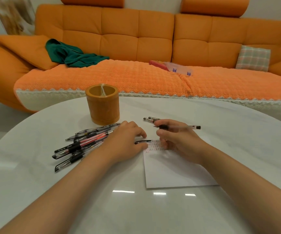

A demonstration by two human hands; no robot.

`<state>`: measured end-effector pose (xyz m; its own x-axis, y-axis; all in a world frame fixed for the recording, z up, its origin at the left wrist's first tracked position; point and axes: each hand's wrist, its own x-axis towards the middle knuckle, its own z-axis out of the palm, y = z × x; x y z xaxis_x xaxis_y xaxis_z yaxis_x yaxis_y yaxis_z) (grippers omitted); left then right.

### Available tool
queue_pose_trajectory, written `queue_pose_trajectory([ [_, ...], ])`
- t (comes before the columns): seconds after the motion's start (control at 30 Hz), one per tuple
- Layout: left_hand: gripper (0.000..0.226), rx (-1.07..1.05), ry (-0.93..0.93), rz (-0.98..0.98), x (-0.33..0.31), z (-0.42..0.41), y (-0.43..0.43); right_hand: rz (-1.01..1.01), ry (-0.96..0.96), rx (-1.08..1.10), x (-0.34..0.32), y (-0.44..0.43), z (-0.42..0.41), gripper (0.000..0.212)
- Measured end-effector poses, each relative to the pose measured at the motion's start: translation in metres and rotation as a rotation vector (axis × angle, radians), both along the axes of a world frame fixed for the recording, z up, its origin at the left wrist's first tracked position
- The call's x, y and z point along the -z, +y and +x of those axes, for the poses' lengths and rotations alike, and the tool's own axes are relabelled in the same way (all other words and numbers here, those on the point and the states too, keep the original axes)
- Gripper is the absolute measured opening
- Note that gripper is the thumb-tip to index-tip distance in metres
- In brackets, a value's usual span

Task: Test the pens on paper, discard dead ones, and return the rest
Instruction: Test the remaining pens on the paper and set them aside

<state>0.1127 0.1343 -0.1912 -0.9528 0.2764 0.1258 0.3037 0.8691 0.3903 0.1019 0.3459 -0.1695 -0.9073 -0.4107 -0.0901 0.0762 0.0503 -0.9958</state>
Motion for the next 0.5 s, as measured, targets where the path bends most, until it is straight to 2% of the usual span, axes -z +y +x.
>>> queue_pose_trajectory([
  [0.03,0.036,0.002,-0.002,0.004,0.0,0.0,0.0,0.026,0.009,0.004,0.001,-0.001,0.001,0.013],
  [0.2,0.037,-0.001,-0.009,0.015,0.002,-0.001,-0.001,0.203,0.106,-0.023,0.003,-0.006,0.011,0.017],
  [0.3,0.038,-0.003,-0.019,0.024,0.002,-0.003,-0.001,0.306,0.174,-0.066,0.0,-0.008,0.016,0.007],
  [0.5,0.039,-0.011,-0.027,0.05,0.004,-0.003,0.0,0.369,0.269,-0.057,0.008,-0.014,0.013,0.015],
])
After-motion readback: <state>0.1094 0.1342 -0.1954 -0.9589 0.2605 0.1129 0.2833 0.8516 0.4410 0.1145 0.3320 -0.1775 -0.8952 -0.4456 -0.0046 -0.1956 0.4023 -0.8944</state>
